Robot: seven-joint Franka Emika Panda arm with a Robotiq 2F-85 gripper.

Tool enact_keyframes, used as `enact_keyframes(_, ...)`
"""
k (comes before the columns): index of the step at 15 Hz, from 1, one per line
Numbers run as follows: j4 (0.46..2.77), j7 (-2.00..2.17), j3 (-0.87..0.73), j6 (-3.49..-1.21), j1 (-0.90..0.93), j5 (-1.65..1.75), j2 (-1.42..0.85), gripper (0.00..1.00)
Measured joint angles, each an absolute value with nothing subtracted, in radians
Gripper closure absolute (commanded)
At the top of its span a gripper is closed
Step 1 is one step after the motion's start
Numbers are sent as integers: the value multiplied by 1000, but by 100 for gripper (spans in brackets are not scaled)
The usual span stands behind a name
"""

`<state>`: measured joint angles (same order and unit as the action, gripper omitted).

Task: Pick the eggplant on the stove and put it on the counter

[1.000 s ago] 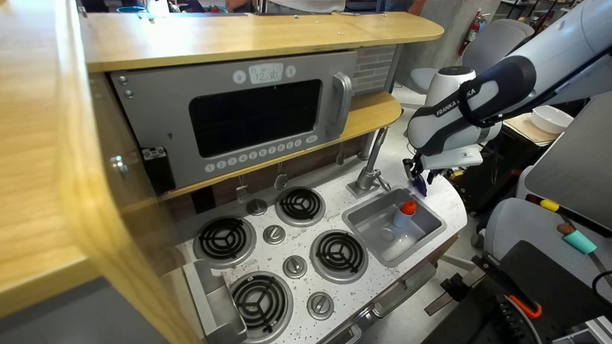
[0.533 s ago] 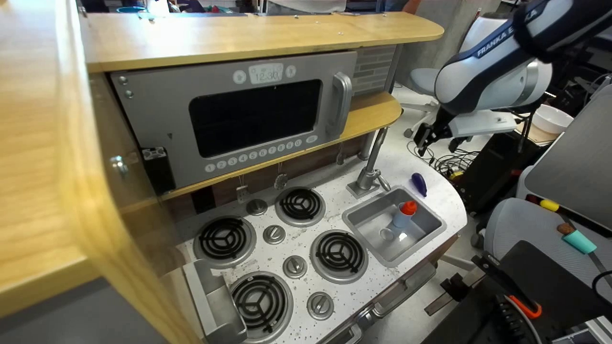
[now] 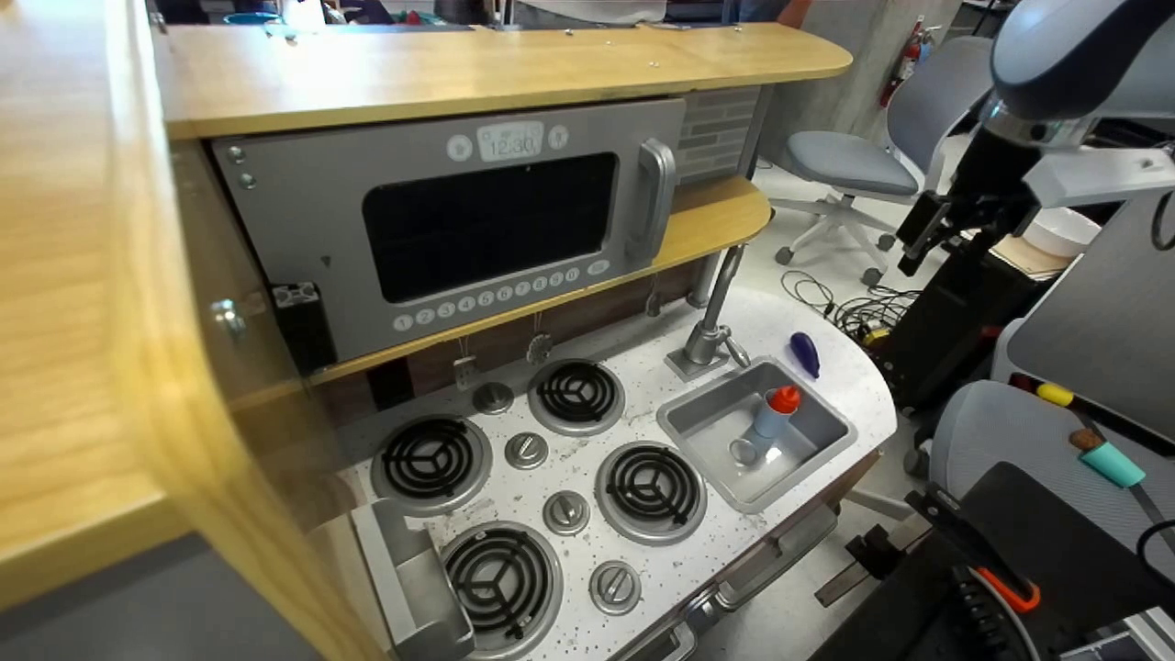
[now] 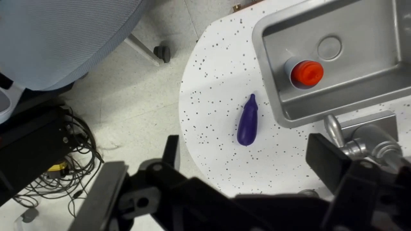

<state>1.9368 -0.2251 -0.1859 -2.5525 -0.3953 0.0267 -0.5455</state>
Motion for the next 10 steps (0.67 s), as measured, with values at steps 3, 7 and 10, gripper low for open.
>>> enact_keyframes(3, 2081, -393, -185, -2589, -405, 35, -382, 0)
enact_keyframes(7, 2240, -587, -189, -2581, -413, 34, -171, 0)
enact_keyframes(10, 2239, -583, -190, -2582, -410, 34, -181, 0)
